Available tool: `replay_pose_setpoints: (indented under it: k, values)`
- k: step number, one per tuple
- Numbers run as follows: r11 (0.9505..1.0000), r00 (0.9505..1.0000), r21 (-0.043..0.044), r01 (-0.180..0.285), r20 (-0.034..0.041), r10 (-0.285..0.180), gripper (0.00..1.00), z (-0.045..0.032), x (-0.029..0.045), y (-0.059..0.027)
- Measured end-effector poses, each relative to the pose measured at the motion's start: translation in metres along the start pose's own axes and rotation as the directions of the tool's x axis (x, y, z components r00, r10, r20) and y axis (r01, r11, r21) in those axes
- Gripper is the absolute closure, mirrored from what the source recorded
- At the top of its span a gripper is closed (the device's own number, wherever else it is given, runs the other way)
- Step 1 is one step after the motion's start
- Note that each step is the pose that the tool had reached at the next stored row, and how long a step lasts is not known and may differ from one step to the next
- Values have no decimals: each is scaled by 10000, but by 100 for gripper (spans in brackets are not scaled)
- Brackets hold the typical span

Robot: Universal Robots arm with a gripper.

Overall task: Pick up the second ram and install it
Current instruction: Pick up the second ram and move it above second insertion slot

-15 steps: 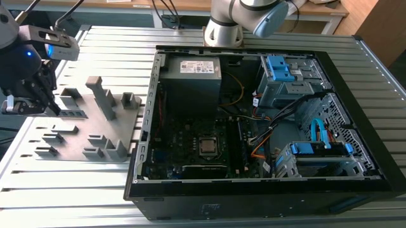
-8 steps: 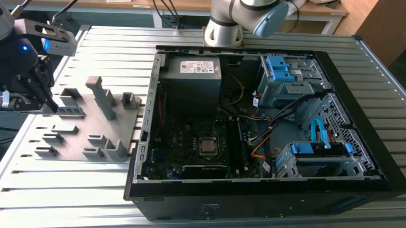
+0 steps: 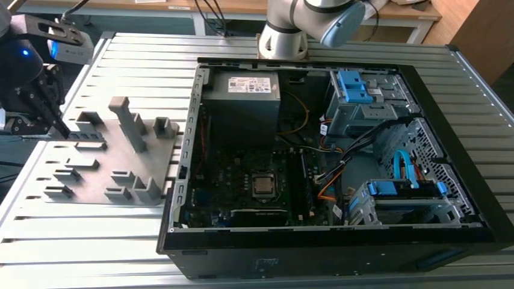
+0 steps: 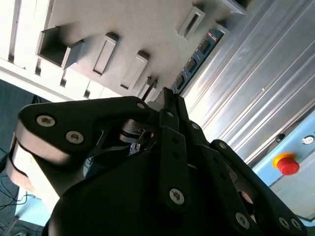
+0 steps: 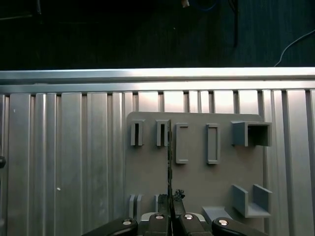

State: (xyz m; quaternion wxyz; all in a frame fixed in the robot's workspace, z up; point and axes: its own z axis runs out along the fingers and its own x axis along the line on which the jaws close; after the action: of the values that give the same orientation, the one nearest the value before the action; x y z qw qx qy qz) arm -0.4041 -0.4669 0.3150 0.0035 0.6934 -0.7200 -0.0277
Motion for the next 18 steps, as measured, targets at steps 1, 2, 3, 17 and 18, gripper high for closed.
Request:
replay_pose_setpoints:
  k: [1,2,3,17,18]
  values:
    - [10000,10000,0,0,0,0,86,-15,-1,0]
    - [10000,10000,1,0,0,0,86,-30,-1,1]
    - [10000,10000,1,0,1,0,86,-46,-2,2]
    - [10000,10000,0,-1,0,1,86,-258,-10,12]
    - [10000,10000,1,0,0,0,86,-270,-10,12]
